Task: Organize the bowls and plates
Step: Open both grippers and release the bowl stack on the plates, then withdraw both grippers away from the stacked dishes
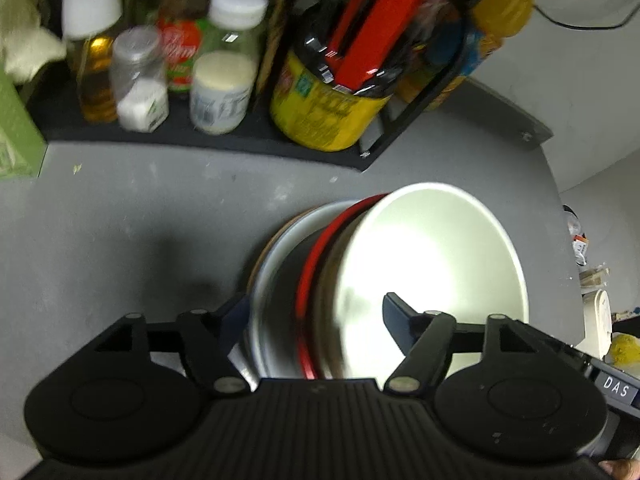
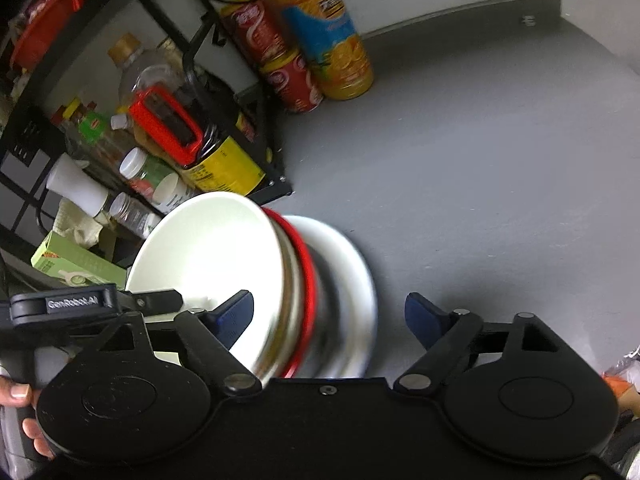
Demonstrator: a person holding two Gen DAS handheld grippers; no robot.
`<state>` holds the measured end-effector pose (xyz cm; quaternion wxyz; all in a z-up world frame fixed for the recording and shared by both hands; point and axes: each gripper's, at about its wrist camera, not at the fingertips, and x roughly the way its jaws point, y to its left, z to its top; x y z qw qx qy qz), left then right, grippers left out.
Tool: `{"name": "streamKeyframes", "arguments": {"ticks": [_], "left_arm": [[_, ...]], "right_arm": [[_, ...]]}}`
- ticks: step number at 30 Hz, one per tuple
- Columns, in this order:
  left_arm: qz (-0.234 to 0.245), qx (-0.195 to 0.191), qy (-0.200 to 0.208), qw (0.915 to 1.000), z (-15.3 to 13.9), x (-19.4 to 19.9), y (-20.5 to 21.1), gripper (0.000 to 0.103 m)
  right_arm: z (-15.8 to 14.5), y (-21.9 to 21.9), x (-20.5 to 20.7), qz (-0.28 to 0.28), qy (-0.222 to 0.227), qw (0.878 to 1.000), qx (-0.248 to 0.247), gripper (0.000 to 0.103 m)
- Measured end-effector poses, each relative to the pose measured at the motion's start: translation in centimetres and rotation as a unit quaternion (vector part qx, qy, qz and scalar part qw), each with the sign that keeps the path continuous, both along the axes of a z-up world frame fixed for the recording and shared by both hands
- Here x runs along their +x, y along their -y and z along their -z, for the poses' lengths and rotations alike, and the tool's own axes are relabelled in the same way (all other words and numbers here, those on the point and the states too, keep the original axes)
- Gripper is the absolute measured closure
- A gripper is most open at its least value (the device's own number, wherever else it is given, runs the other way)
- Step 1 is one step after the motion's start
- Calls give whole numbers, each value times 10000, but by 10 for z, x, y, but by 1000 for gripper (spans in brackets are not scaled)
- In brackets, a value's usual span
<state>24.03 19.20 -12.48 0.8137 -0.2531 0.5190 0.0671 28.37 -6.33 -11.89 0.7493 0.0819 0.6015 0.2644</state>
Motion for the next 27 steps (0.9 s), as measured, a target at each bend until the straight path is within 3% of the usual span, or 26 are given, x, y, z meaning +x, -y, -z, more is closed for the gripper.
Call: {"name": "streamKeyframes", "arguments": {"ticks": [5, 13, 27], "left_arm": [[156, 201, 136, 9996, -15, 2, 14, 20], [236, 506, 380, 9977, -39, -19, 43, 9], [337, 960, 775, 9918, -84, -102, 100, 1]], "right_arm": [[-12, 22, 3, 160, 174, 9997, -23, 0], [-36, 70, -15, 358, 578, 9977, -77, 0], [-92, 141, -73, 561, 1398, 9882, -294, 0]]}}
